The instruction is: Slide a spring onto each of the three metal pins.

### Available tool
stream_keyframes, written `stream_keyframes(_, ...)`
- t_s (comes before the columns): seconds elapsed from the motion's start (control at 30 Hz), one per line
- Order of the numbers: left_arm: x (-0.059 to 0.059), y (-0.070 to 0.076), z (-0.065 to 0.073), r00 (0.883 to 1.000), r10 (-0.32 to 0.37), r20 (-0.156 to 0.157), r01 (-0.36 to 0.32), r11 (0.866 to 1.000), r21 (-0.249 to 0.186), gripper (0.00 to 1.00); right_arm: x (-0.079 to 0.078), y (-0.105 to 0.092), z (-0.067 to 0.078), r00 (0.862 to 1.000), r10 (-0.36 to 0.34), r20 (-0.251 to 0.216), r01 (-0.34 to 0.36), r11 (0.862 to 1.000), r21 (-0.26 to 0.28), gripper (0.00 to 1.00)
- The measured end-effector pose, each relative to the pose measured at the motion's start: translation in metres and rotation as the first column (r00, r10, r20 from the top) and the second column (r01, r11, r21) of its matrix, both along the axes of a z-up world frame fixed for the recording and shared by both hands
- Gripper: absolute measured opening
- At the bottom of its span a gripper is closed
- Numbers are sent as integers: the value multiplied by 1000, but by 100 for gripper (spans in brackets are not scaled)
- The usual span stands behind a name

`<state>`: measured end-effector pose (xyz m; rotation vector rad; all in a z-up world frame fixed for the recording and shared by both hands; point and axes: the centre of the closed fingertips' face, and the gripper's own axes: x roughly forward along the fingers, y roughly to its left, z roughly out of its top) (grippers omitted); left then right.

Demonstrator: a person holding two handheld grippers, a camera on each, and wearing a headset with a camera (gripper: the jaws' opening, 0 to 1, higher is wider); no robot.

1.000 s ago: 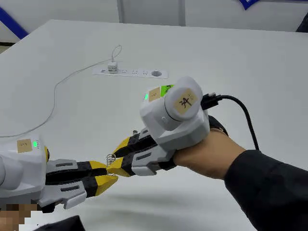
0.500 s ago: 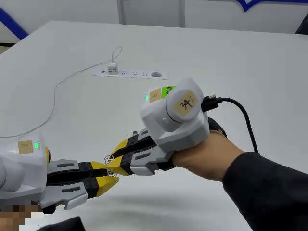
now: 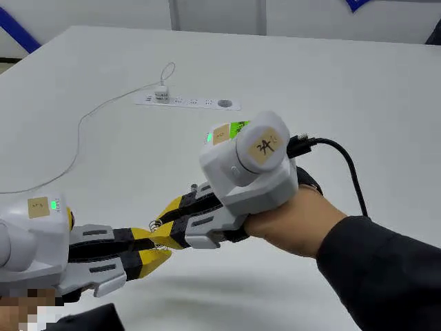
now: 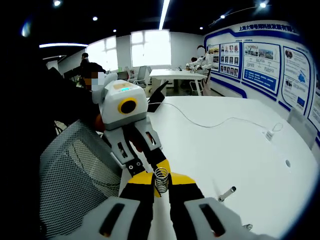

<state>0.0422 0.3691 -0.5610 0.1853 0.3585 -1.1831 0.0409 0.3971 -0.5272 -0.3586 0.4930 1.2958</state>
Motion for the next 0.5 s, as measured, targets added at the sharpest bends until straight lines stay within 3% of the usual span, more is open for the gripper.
stream_keyframes(0.3, 6, 5, 0, 999, 37, 14, -37, 999, 8, 17, 10, -8, 6, 999, -31, 8, 31, 999, 12, 12)
stream_keyframes(0.5, 12, 9, 0, 997, 71, 13, -71, 997, 6, 27, 22, -18, 10, 997, -68, 22, 68, 998, 15, 12)
